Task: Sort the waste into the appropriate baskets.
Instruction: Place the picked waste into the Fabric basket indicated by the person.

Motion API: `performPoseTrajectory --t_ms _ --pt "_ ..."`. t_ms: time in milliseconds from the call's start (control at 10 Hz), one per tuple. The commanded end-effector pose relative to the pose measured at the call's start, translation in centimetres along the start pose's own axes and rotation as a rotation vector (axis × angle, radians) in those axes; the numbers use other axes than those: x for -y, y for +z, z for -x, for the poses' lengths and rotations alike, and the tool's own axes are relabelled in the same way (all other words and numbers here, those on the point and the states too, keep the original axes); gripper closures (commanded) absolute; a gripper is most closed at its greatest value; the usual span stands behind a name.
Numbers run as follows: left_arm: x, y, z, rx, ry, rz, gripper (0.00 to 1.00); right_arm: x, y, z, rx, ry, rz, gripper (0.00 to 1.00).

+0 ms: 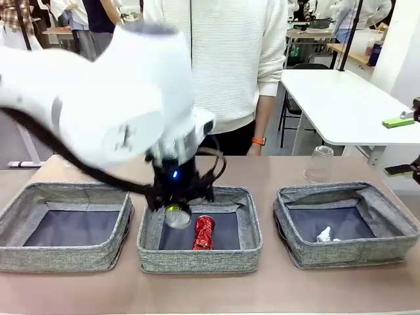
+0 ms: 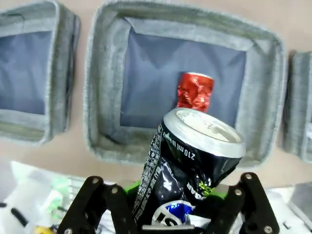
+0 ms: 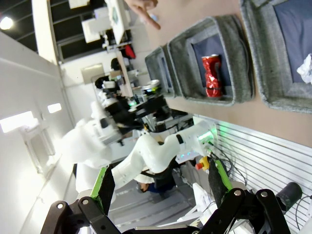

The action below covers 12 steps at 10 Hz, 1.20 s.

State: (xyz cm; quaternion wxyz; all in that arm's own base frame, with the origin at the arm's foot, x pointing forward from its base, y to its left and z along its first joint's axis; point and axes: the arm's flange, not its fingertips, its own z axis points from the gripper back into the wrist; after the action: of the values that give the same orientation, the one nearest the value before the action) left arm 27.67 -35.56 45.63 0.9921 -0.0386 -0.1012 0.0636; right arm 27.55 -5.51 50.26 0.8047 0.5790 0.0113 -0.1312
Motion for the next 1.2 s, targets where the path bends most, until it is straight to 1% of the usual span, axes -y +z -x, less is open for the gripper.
performPoseTrajectory --t_ms 0,100,200,300,400,500,700,800,900,1000,1100 --pt "0.2 -0.7 -0.6 0.029 0.024 0.044 1.00 -0.3 -0.2 -0.3 0.009 0.019 -0.008 0.00" --pt "0.3 -1.1 -0.7 0.039 0.032 0.051 1.00 -0.3 -0.2 -0.3 0.009 0.019 -0.008 0.00" --pt "0.3 -1.1 -0.9 0.082 0.030 0.049 1.00 -0.3 -0.2 -0.3 0.009 0.019 -0.008 0.00" --pt "0.3 -1.2 -1.1 0.087 0.059 0.072 1.00 -0.3 -0.2 -0.3 0.009 0.019 -0.008 0.00" --pt "0.4 -1.3 -1.4 0.108 0.067 0.065 1.00 -0.3 -0.2 -0.3 0.009 0.019 -0.008 0.00" --pt "0.5 -1.4 -1.4 0.093 0.074 0.084 1.00 -0.3 -0.2 -0.3 0.009 0.019 -0.008 0.00" --pt "0.5 -1.5 -1.4 0.092 0.075 0.074 1.00 -0.3 -0.2 -0.3 0.009 0.019 -0.008 0.00" --pt "0.4 -1.6 -1.6 0.081 0.039 0.078 0.66 -0.3 -0.2 -0.3 0.009 0.019 -0.008 0.00" --pt "0.2 -1.6 -1.8 0.082 0.065 0.076 0.40 -0.3 -0.2 -0.3 0.009 0.019 -0.008 0.00" --pt "0.1 -1.5 -1.9 0.086 0.078 0.090 0.07 -0.3 -0.2 -0.3 0.009 0.019 -0.008 0.00" --pt "-0.1 -1.5 -1.9 0.116 0.084 0.065 0.00 -0.3 -0.2 -0.3 0.009 0.019 -0.008 0.00"
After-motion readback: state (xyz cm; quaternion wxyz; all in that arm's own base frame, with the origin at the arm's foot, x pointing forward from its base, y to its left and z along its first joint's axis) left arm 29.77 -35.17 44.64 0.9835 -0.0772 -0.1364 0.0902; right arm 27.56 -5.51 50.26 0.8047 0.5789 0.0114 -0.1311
